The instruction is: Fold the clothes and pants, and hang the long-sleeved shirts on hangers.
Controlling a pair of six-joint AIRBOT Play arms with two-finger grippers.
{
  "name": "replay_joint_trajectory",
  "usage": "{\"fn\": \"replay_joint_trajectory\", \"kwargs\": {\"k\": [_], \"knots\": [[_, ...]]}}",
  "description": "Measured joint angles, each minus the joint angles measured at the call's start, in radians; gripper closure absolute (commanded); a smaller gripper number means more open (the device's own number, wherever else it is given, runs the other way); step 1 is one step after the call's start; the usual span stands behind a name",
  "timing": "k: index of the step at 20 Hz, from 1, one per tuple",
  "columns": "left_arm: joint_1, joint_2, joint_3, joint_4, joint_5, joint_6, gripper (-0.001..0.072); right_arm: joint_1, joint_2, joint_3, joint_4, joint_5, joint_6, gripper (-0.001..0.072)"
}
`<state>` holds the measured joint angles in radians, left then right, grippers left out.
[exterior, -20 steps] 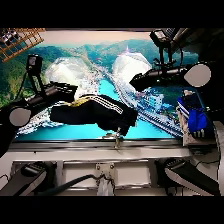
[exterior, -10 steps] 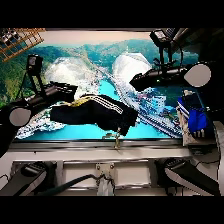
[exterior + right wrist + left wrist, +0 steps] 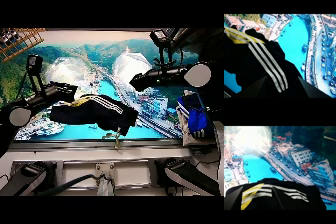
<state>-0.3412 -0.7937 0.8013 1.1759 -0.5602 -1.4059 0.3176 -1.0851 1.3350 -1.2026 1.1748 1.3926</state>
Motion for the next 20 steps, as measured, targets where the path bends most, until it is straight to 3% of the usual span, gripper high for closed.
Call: {"fn": "replay_joint_trajectory", "kwargs": {"k": [10, 11, 12, 13, 14, 15, 17, 20], "knots": [[0.000, -0.009, 0.000, 0.002, -0.001, 0.000, 0.0313, 0.000, 0.000, 0.000, 0.019, -0.031, 0.001, 0.0279], [0.000, -0.009, 0.000, 0.003, -0.002, 0.000, 0.0282, 0.000, 0.000, 0.000, 0.021, -0.034, 0.001, 0.0276], [0.000, -0.009, 0.000, 0.008, -0.008, 0.000, 0.0205, 0.000, -0.002, -0.003, 0.013, -0.036, 0.003, 0.0194], [0.003, -0.009, 0.000, 0.019, -0.019, 0.000, 0.0195, -0.002, -0.005, -0.011, -0.009, -0.038, 0.019, 0.0107], [0.010, -0.006, 0.000, 0.034, -0.040, -0.001, 0.0196, -0.013, -0.011, -0.027, -0.054, -0.034, 0.055, 0.0114], [0.025, 0.000, 0.000, 0.059, -0.067, -0.011, 0.0197, -0.035, -0.017, -0.053, -0.105, -0.020, 0.098, 0.0146], [0.080, 0.017, 0.000, 0.128, -0.126, -0.072, 0.0199, -0.098, -0.019, -0.138, -0.129, 0.015, 0.154, 0.0143], [0.181, 0.048, 0.000, 0.184, -0.188, -0.167, 0.0199, -0.173, 0.002, -0.322, -0.008, 0.000, 0.194, 0.0142]]}}
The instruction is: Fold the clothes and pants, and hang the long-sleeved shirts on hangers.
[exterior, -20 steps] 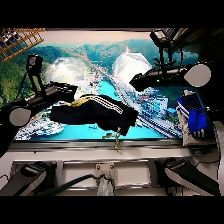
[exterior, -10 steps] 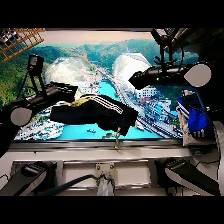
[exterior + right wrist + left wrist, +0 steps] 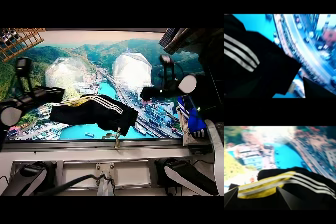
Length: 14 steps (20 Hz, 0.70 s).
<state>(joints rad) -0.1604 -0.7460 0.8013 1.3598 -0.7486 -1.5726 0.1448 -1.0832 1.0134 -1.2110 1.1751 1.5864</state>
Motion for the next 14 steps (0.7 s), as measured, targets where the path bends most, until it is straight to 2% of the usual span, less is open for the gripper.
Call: {"fn": "replay_joint_trajectory", "kwargs": {"k": [6, 14], "knots": [[0.081, 0.026, 0.000, 0.029, -0.041, -0.068, 0.0199, 0.010, 0.016, -0.318, 0.326, -0.185, 0.022, 0.0145], [0.093, 0.029, 0.000, 0.025, -0.060, -0.080, 0.0199, 0.116, -0.029, -0.421, 0.473, -0.415, 0.035, 0.0144]]}}
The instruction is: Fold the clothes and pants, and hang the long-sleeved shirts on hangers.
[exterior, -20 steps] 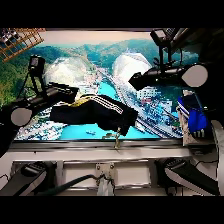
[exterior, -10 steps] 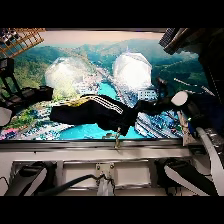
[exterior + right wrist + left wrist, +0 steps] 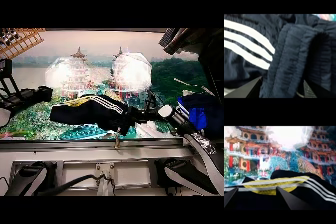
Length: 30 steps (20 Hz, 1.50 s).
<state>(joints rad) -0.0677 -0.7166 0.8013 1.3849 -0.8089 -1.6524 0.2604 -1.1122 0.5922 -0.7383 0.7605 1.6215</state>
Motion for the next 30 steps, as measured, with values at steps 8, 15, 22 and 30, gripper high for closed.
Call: {"fn": "replay_joint_trajectory", "kwargs": {"k": [8, 15, 22, 30], "knots": [[0.001, -0.049, 0.000, -0.013, 0.014, -0.047, 0.0111, 0.016, -0.032, -0.008, 0.074, -0.132, -0.014, 0.0680], [0.019, -0.256, 0.000, -0.108, 0.100, -0.070, 0.0097, 0.005, -0.017, -0.008, 0.018, -0.147, -0.036, 0.0683], [0.074, -0.459, 0.001, -0.127, 0.138, 0.013, 0.0101, -0.056, 0.003, -0.008, -0.210, -0.068, 0.002, 0.0683], [0.085, -0.598, 0.001, -0.130, 0.133, 0.048, 0.0162, -0.064, 0.005, -0.006, -0.250, -0.048, 0.010, 0.0683]]}}
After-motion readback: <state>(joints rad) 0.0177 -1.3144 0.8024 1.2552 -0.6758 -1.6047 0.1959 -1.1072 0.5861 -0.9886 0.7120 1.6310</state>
